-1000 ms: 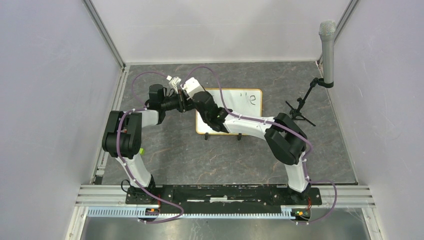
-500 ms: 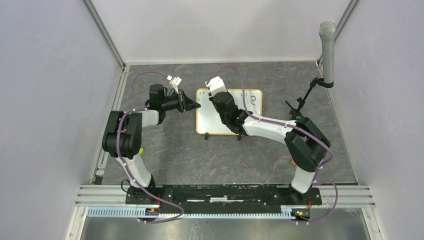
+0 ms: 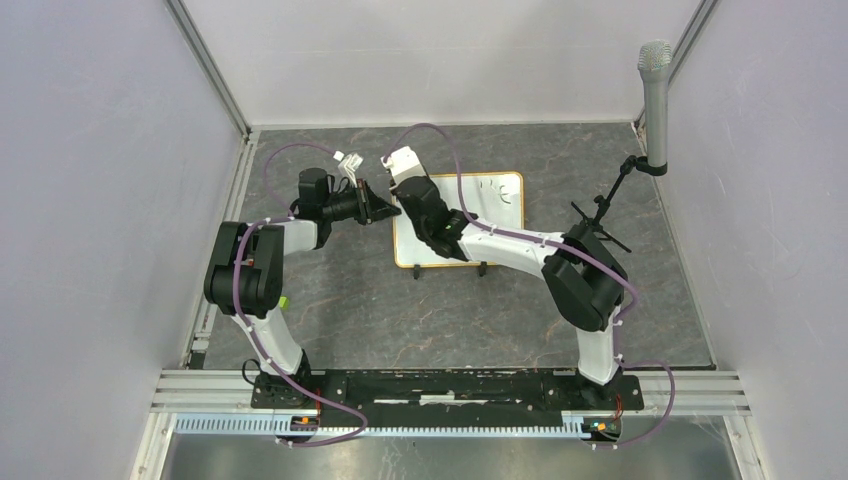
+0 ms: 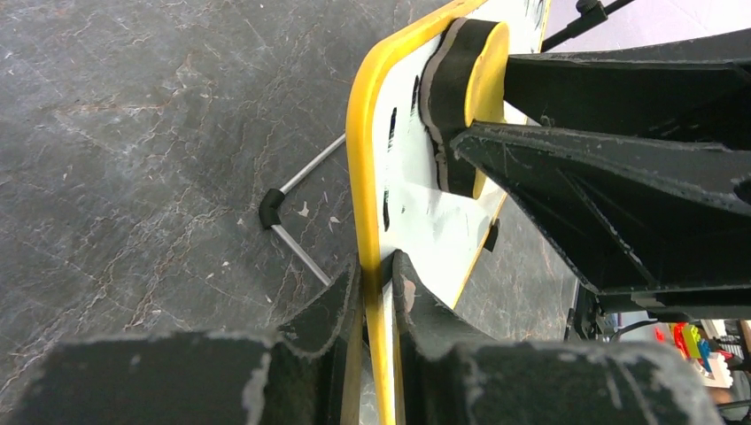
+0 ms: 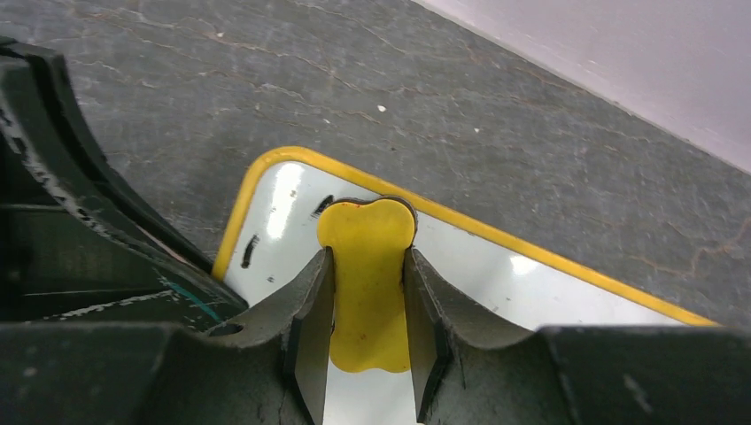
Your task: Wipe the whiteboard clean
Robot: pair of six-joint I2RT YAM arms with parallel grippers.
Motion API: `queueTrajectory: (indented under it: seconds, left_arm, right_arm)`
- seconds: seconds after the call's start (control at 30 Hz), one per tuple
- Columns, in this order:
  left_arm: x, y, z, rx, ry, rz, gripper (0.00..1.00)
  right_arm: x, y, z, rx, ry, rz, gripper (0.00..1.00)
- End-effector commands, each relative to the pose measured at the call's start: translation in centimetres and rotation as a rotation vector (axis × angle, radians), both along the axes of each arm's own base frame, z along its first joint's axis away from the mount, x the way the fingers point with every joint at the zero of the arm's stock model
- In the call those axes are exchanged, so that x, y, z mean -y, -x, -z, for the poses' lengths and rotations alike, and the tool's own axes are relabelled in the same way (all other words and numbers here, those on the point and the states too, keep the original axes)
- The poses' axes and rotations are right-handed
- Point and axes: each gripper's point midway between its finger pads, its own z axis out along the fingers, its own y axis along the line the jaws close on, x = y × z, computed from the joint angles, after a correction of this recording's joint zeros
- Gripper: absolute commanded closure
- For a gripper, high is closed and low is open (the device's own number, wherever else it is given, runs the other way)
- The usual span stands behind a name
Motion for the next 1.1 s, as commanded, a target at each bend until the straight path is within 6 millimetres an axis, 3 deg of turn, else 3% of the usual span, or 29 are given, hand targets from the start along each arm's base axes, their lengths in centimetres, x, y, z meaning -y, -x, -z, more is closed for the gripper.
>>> queueTrajectory:
  seconds: [0.0, 0.23, 0.47, 0.83, 0.97, 1.07]
  left_arm:
    - [-1.1, -0.7, 2.5, 0.013, -0.108, -0.066, 0.98]
    - [-1.1, -0.7, 2.6, 0.013, -0.109, -0.067, 0.98]
    - [-1.0, -0.7, 2.6, 0.012, -0.11, -0.067, 0.98]
    - [-1.1, -0.7, 2.5, 0.013, -0.11, -0.069, 0.98]
    - [-1.1, -0.7, 2.5, 0.014, -0.11, -0.069, 0.98]
    - [-1.0, -0.7, 2.5, 0.014, -0.11, -0.068, 0.98]
  right_arm:
    - [-2.1, -0.3, 0.3, -0.012, 0.023, -0.09, 0.62]
    - [-4.2, 0.2, 0.1, 0.025, 0.087, -0.265, 0.62]
    - [-4.7, -0.4, 0.8, 0.007, 0.153, -0.282, 0.63]
    - [-2.5, -2.1, -0.5, 0.021, 0.151, -0.091, 0.63]
    - [-2.3, -2.2, -0.3, 0.012, 0.159, -0.101, 0.63]
    - [-3.4, -1.3, 0.8, -0.005, 0.191, -0.207, 0.63]
